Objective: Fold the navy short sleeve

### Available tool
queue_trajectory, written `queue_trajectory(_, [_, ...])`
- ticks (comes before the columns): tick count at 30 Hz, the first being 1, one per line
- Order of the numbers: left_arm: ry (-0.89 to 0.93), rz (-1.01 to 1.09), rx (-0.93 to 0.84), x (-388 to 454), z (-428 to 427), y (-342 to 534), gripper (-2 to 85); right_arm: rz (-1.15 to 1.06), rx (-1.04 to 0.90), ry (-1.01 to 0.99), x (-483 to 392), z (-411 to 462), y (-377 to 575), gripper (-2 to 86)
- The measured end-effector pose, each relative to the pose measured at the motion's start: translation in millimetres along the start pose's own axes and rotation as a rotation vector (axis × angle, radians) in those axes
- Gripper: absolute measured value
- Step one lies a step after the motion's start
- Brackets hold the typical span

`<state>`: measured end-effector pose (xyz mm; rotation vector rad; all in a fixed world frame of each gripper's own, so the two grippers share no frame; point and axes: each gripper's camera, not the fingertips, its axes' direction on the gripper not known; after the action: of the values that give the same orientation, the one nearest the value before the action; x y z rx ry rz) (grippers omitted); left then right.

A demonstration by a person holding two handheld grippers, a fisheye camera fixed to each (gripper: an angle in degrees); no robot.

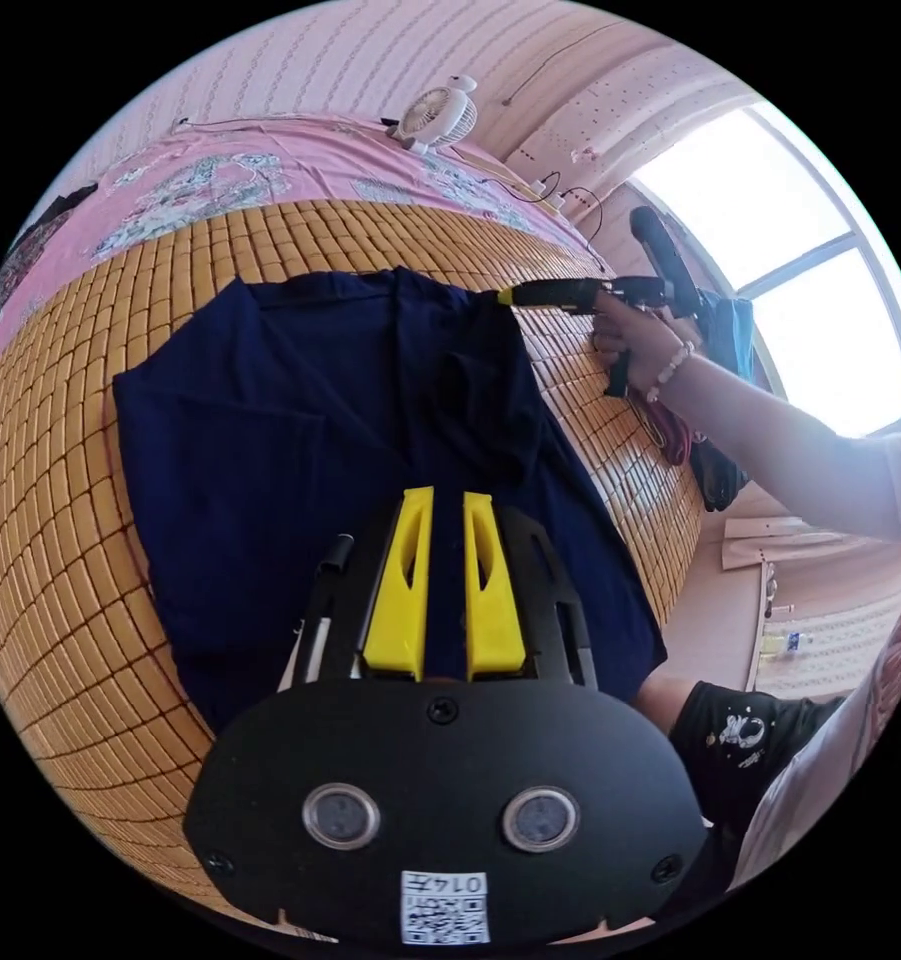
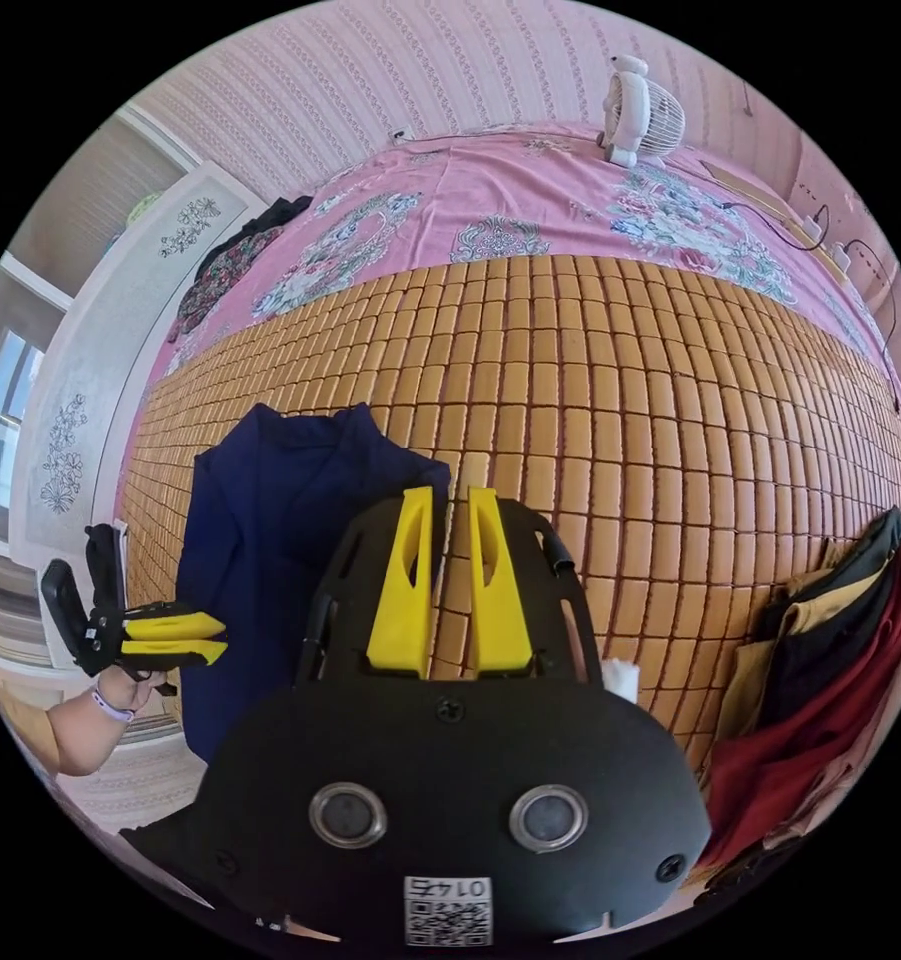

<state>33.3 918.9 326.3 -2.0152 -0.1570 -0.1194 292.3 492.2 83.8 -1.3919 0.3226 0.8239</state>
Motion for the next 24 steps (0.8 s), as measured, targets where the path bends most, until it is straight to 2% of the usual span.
queue_trajectory(3, [-0.051,0.064,0.048,1,3,-26,6.4,0.036,0.091,0.029,-1,-28,30,6.3])
queue_trajectory(5, [-0.089,0.108,0.024,5,12,-39,6.4,-0.003,0.129,-0.044,-14,-39,57,6.3])
queue_trajectory(7, [-0.119,0.173,-0.051,10,28,-47,3.6,-0.142,0.046,-0.181,-46,-29,91,6.4])
queue_trajectory(9, [-0.144,0.196,-0.097,12,38,-46,0.2,-0.208,-0.088,-0.191,-65,-5,111,6.6])
queue_trajectory(11, [-0.153,0.180,-0.094,10,36,-41,-0.5,-0.211,-0.153,-0.152,-71,11,127,6.5])
queue_trajectory(14, [-0.144,0.116,0.018,0,16,-23,-0.8,-0.209,-0.161,-0.144,-66,18,145,6.1])
queue_trajectory(16, [-0.144,0.078,-0.049,-15,19,-8,-0.4,-0.185,-0.157,-0.178,-56,15,150,6.2])
queue_trajectory(18, [-0.102,0.044,-0.005,-24,4,4,0.3,-0.174,-0.157,-0.220,-49,8,149,7.0])
queue_trajectory(22, [-0.075,-0.061,0.101,-58,-56,40,4.6,-0.135,0.033,-0.176,-21,-31,134,8.0])
queue_trajectory(24, [-0.149,-0.128,0.143,-79,-82,58,5.4,-0.077,0.079,-0.139,0,-33,120,8.6])
